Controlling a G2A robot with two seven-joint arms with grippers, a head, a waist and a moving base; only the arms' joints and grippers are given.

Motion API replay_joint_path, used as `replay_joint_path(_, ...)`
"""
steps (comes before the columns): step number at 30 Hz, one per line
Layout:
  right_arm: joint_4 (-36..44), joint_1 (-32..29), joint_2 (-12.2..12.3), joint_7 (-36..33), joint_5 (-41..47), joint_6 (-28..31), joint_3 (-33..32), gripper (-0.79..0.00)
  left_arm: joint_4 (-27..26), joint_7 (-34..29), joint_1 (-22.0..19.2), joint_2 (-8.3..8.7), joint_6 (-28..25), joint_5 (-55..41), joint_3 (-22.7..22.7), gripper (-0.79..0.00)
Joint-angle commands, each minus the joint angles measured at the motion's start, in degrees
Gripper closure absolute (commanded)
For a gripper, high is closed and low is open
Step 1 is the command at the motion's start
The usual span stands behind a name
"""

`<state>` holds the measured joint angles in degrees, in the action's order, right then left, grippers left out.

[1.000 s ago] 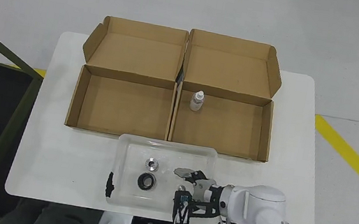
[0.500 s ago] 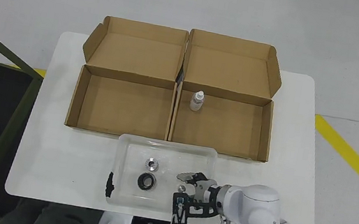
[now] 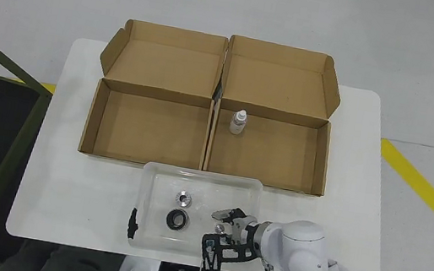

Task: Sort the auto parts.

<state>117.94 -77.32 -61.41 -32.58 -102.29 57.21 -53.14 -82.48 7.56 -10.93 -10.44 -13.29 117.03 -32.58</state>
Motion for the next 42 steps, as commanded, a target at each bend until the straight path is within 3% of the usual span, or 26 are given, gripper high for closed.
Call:
replay_joint_path(1,-0.24,0.42,-0.09,-0.45,-0.20,0.06,0.56,-0.329,0.00,0.00,0.00,0.00,0.00,0.00,0.00,-0.785)
replay_joint_path(11,-1.71,1.85,-0.46,-1.47,-0.42,0.23,2.83,-0.256,0.00,0.00,0.00,0.00,0.00,0.00,0.00,-0.785)
replay_joint_path(16,-2.14,2.36,-0.58,-1.58,-0.40,0.08,3.48,-0.049,0.00,0.00,0.00,0.00,0.00,0.00,0.00,-0.785)
replay_joint_path(18,-2.21,2.53,-0.61,-1.35,-0.12,0.27,3.62,0.000,0.00,0.00,0.00,0.00,0.00,0.00,0.00,-0.785)
replay_joint_path(42,3.79,2.92,-0.12,8.23,9.23,-4.50,-2.32,0.000,0.00,0.00,0.00,0.00,0.00,0.00,0.00,-0.785)
